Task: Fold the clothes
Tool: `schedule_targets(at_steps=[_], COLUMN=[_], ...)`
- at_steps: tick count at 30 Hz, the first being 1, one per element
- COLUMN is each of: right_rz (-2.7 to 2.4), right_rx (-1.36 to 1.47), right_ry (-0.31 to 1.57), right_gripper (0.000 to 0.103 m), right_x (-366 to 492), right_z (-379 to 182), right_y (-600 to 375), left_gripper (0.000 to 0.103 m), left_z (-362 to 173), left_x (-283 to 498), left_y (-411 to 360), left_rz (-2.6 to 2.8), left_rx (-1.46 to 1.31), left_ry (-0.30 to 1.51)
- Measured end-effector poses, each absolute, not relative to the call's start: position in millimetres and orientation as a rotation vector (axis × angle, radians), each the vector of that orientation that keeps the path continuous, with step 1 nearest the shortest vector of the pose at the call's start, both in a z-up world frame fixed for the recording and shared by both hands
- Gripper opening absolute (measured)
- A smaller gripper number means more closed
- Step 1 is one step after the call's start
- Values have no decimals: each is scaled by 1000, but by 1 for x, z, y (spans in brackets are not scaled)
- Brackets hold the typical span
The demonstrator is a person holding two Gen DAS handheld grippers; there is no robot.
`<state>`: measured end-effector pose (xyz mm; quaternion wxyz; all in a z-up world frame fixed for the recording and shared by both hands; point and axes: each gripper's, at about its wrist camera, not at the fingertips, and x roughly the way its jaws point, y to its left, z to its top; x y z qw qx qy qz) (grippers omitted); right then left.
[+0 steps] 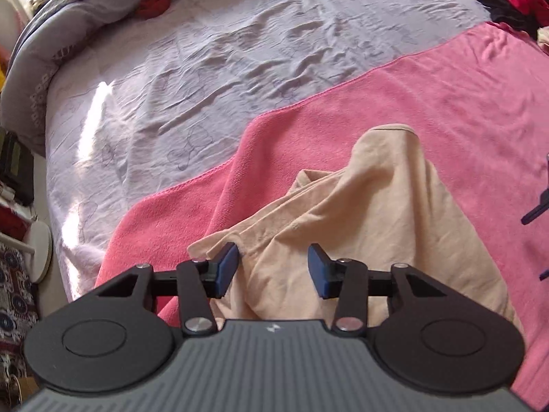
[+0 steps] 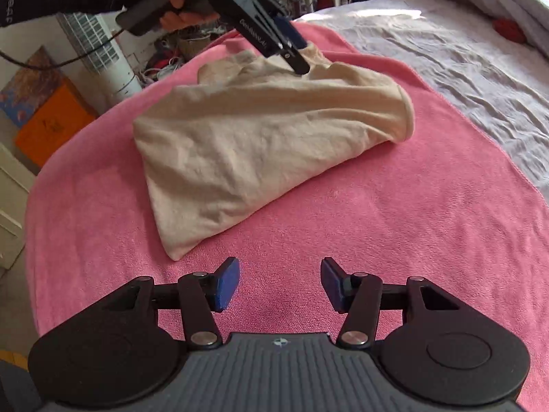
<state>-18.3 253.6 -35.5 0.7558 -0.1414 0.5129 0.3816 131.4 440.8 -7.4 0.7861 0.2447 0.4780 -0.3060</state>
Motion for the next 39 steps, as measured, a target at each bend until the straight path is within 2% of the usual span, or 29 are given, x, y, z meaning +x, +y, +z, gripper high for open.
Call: schedule_targets(at_steps=[4, 6, 11, 14, 15, 17, 18, 28, 30, 35, 39], right_rz=[818, 817, 824, 830, 832, 836, 837, 836, 834, 827, 798], right_rx=[-293, -272, -244, -239, -237, -231, -228, -206, -203, -206, -217], right_ry=[1164, 1174, 1192, 1194, 1193, 1192, 1192, 1184, 1182, 1180, 1166], right_gripper=[55, 58, 65, 68, 69, 70, 70, 74, 74, 74, 74], right_x=[-16, -14, -9, -9, -9, -9, -9, -10, -10, -11, -12], right_z=[-51, -52, -58, -60, -60, -61, -61, -60, -59, -57, -55], right_y=[255, 255, 256, 258, 257, 256, 256, 252, 250, 245, 246], left_gripper=[48, 40, 40, 36, 23, 2, 0, 0, 3, 1, 2], left_z=[-7, -8, -24, -33, -34, -35, -36, -34, -35, -57, -29], left_x=[128, 127, 128, 123, 122, 120, 119, 120, 124, 126, 125], left_y=[443, 445, 441, 437, 435, 431, 430, 442, 443, 446, 463], left_rz=[-695, -697, -726, -721, -711, -679, -668, -541, -523, -315, -338], left_rx=[564, 574, 590, 619, 633, 679, 700, 760, 759, 954, 763], left_ry=[997, 994, 1061, 1064, 1058, 1046, 1045, 1037, 1043, 1010, 1012])
